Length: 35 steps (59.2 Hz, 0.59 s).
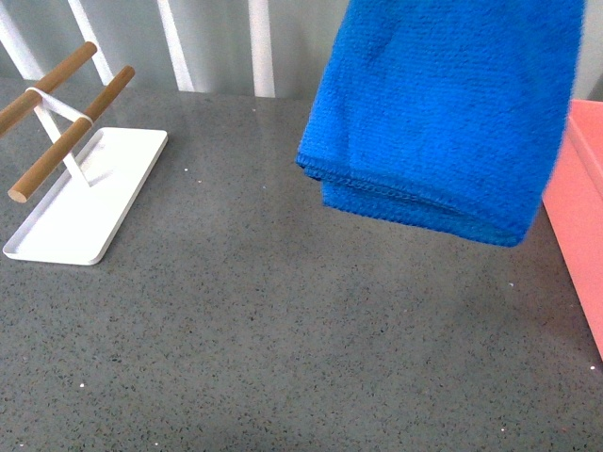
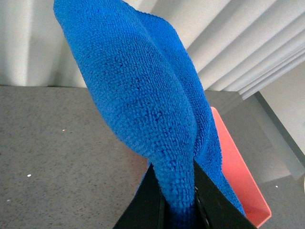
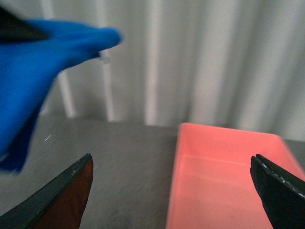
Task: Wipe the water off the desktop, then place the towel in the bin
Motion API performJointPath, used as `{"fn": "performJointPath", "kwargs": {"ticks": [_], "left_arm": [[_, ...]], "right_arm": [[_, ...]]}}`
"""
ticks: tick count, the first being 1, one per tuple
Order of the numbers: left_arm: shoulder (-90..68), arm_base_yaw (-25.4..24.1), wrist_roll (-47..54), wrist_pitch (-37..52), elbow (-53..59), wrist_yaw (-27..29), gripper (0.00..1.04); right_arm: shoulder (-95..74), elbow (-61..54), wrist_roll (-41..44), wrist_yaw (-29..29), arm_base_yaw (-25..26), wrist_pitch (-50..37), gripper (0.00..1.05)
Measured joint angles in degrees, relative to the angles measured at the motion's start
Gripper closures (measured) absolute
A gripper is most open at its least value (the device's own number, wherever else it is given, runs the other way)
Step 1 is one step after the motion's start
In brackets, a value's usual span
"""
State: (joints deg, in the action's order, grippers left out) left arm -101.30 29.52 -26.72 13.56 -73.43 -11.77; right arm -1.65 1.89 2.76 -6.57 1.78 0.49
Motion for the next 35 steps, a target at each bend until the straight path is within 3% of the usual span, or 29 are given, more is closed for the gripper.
{"fn": "performJointPath", "kwargs": {"ticks": [3,4,5,7,15,35], "left_arm": [[-1.0,-0.5,-0.4,0.0,0.0,0.5,0.99],[-1.1,-0.6,-0.4,0.0,0.0,0.5,0.99],[-1.2,-0.6,-0.4,0.0,0.0,0.8,0.99],[-1.1,0.0,-0.8,0.0,0.2,2.0,0.99],[0.7,2.2,-1.5,0.7,2.6,3.8,0.99],[1.2,2.6,-2.5,0.9,2.8,2.6,0.99]], "right_arm": [[-10.0,1.9,9.9,-17.7,4.3,-5.8,0.07],[-11.9,2.4,10.5,-18.6,4.4,-7.3,0.07],[-17.3,3.9,13.9,-24.4,4.1,-11.8,0.07],[-26.0,7.1,15.8,-28.9,2.4,-18.9,0.07],[-43.8,15.8,14.5,-28.2,-3.2,-28.3,0.07],[-66.9,22.6,1.5,-23.1,-14.2,-30.5,0.07]]}}
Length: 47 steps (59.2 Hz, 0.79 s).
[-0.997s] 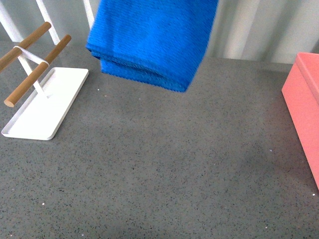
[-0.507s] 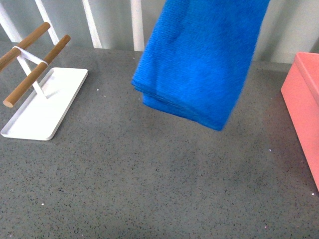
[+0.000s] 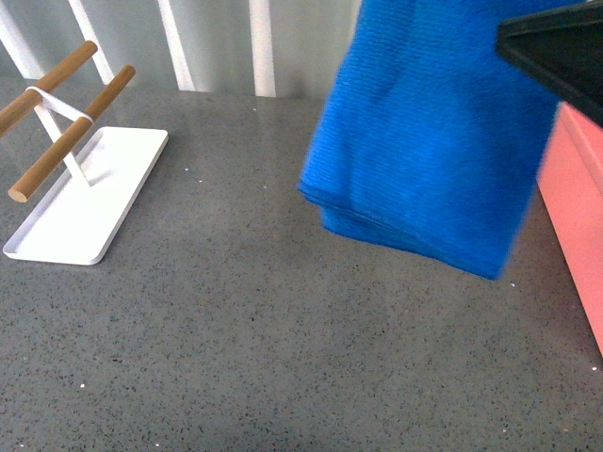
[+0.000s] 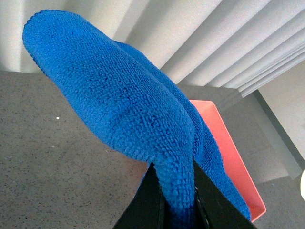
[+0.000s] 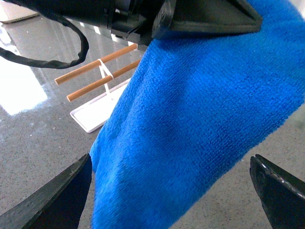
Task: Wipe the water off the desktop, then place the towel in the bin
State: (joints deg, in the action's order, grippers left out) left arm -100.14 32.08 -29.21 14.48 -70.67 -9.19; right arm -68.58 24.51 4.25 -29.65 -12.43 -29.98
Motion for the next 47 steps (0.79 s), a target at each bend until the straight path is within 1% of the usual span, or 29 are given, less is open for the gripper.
{"fn": "performJointPath", "kwargs": {"ticks": [6,11,28,40,44,47], "left_arm": [[0.0,-0.3,0.0,0.2,0.0,0.0,0.99],[0.0,-0.3,-0.1,0.2,0.0,-0.6,0.99],[0.3,-0.5,-1.0,0.2,0.0,-1.7,0.99],[0.8,-0.8,-1.4,0.2,0.0,-1.9,0.99],[0.8,-0.8,-1.6,0.1,0.0,-1.9,0.99],[0.8,-0.8,-1.6,0.1,0.0,-1.9,0.99]], "right_arm": [[-1.5,0.5,-1.4,4.0,-1.7,-0.2,0.07],[-2.4,0.7,-2.1,5.7,-2.7,-0.9,0.07],[-10.8,2.5,-4.9,6.0,-3.7,-10.0,0.07],[-15.4,5.7,-6.4,6.4,-3.8,-13.2,0.07],[-15.9,6.6,-6.9,6.8,-3.8,-14.0,0.15],[-16.2,7.3,-7.3,6.8,-3.8,-14.7,0.24]]}}
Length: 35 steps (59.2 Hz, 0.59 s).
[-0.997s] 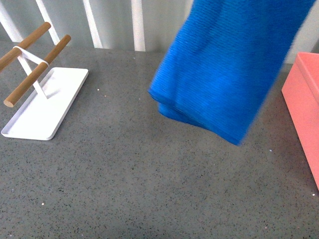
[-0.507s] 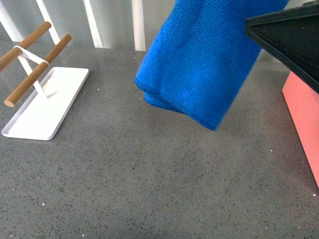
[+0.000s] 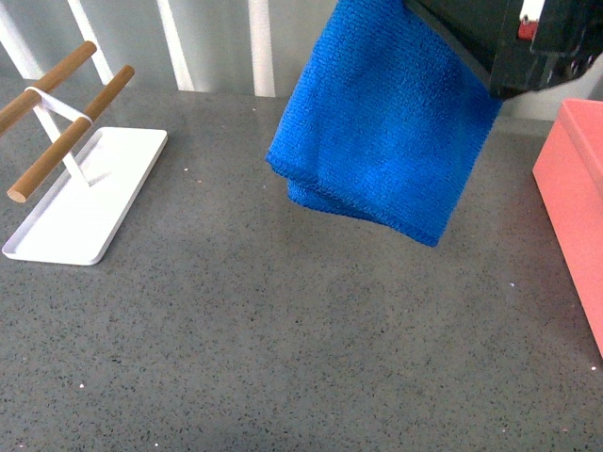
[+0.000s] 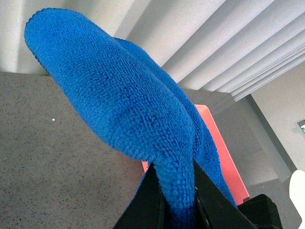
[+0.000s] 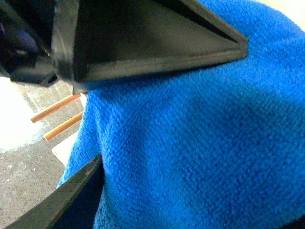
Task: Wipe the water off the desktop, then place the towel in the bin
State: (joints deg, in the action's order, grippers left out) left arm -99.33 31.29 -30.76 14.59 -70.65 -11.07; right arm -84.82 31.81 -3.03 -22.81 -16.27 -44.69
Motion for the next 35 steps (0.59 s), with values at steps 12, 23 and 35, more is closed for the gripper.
{"fn": "performJointPath", "kwargs": {"ticks": [12,23,35], "left_arm": [[0.0,-0.1,0.0,-0.4,0.0,0.0,0.99],[0.0,-0.2,0.0,-0.4,0.0,0.0,0.99],[0.0,-0.2,0.0,-0.8,-0.2,0.0,0.99]], "right_arm": [[-0.3,1.3,-1.4,0.1,0.0,-1.0,0.54],[0.1,1.3,-1.9,0.1,0.0,-0.9,0.82],[1.0,1.4,-2.7,-0.2,0.7,-0.5,1.01]]}}
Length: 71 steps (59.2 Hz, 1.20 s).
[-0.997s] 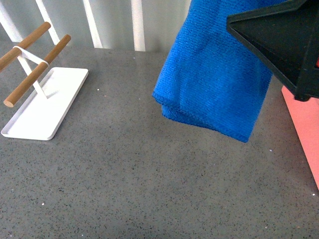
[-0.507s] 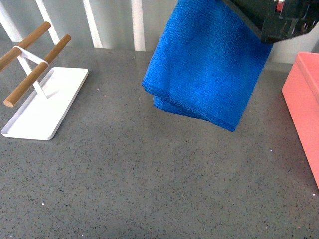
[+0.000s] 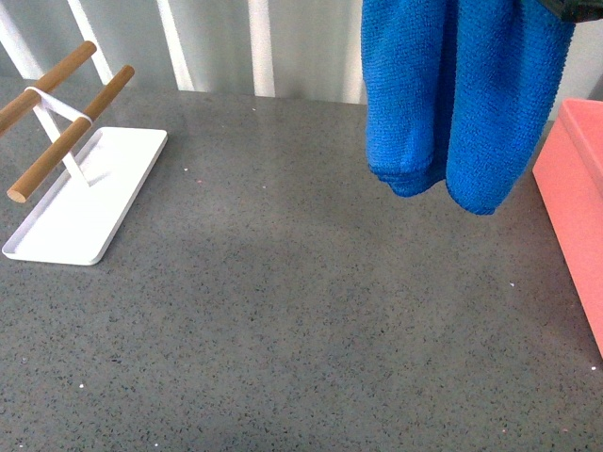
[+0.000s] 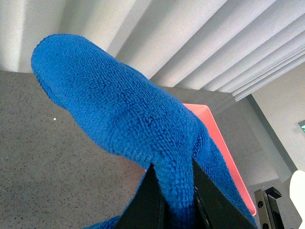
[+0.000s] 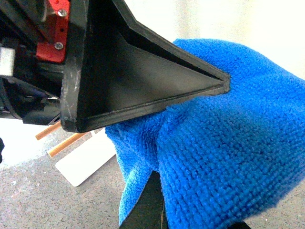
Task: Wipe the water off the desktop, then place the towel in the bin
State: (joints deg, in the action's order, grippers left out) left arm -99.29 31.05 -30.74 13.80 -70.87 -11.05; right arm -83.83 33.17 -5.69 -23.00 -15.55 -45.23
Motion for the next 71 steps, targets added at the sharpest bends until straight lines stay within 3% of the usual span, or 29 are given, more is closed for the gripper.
{"fn": "performJointPath", "kwargs": {"ticks": [7,15,19,24,36,45,52,60,71], "left_arm": [[0.1,-0.2,-0.2,0.0,0.0,0.0,0.98],[0.4,-0.6,-0.2,-0.1,0.0,0.4,0.76],[0.7,-1.1,-0.2,-0.4,0.0,1.1,0.60],[1.4,-3.0,0.4,-0.4,0.4,1.9,0.39],[1.8,-8.6,4.8,-3.2,1.9,3.5,0.06],[4.0,-13.3,9.5,-5.4,6.2,4.5,0.07],[9.5,-13.6,10.7,-5.0,12.8,5.0,0.07],[19.8,-11.1,11.3,-5.0,21.3,5.5,0.07],[34.3,-4.9,11.1,-6.7,32.2,10.9,0.07]], "right_arm": [[0.5,0.0,-0.5,-0.2,0.4,0.4,1.01],[1.5,0.1,-1.0,-0.5,1.0,0.6,1.01],[2.1,0.3,-1.3,-0.7,1.5,0.8,1.01],[2.9,0.8,-1.6,-0.9,1.8,1.3,1.01],[4.4,0.8,-2.1,-0.8,2.5,1.9,1.01],[4.9,0.8,-2.8,-0.9,3.2,2.0,1.01],[5.1,0.8,-3.0,-1.1,3.6,2.1,1.01],[5.0,0.8,-3.1,-0.9,3.6,2.1,1.01],[4.5,0.8,-3.1,-0.2,2.8,1.7,1.01]]}}
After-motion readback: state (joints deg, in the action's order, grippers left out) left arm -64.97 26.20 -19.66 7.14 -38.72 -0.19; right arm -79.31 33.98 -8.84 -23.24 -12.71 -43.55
